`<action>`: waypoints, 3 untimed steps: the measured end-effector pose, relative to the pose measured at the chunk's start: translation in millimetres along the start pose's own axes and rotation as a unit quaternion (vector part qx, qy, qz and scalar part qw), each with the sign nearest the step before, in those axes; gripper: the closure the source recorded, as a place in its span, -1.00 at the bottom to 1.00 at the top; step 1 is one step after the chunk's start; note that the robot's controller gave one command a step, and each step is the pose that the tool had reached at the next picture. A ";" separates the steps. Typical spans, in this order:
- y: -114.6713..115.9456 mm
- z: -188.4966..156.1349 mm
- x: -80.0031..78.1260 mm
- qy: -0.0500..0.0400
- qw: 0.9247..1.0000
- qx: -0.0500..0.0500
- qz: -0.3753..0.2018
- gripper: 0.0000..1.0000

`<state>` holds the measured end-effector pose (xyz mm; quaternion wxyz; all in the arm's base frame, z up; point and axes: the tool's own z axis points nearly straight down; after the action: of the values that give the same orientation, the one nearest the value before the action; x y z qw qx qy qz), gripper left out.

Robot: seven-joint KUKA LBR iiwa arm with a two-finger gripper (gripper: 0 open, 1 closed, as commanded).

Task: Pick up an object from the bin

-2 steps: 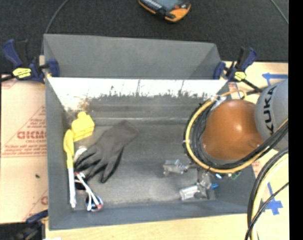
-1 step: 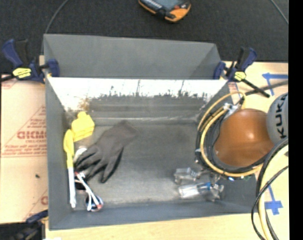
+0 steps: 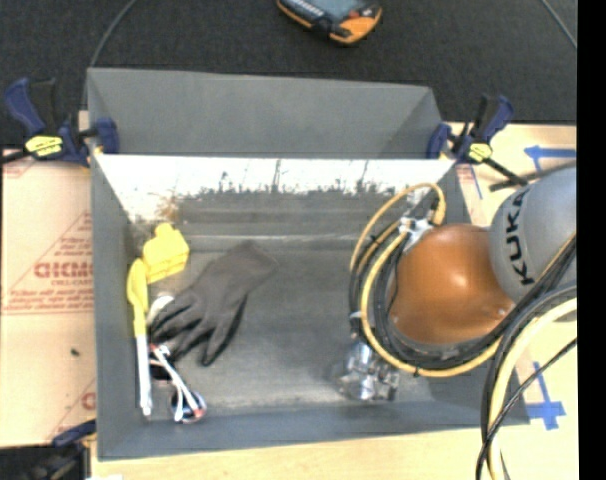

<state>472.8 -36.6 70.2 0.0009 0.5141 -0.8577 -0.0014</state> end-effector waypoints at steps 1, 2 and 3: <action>-0.3 0.0 0.4 0.000 1.000 0.000 0.000 1.00; 0.6 -3.0 0.7 0.000 1.000 0.000 0.000 1.00; -0.5 -56.0 0.4 -0.001 1.000 0.001 0.002 1.00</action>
Offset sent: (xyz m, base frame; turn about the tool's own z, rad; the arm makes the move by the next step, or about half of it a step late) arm 0.0000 -0.0004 0.0683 0.0003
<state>473.2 -37.2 126.2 0.0002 0.5128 -0.8585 -0.0012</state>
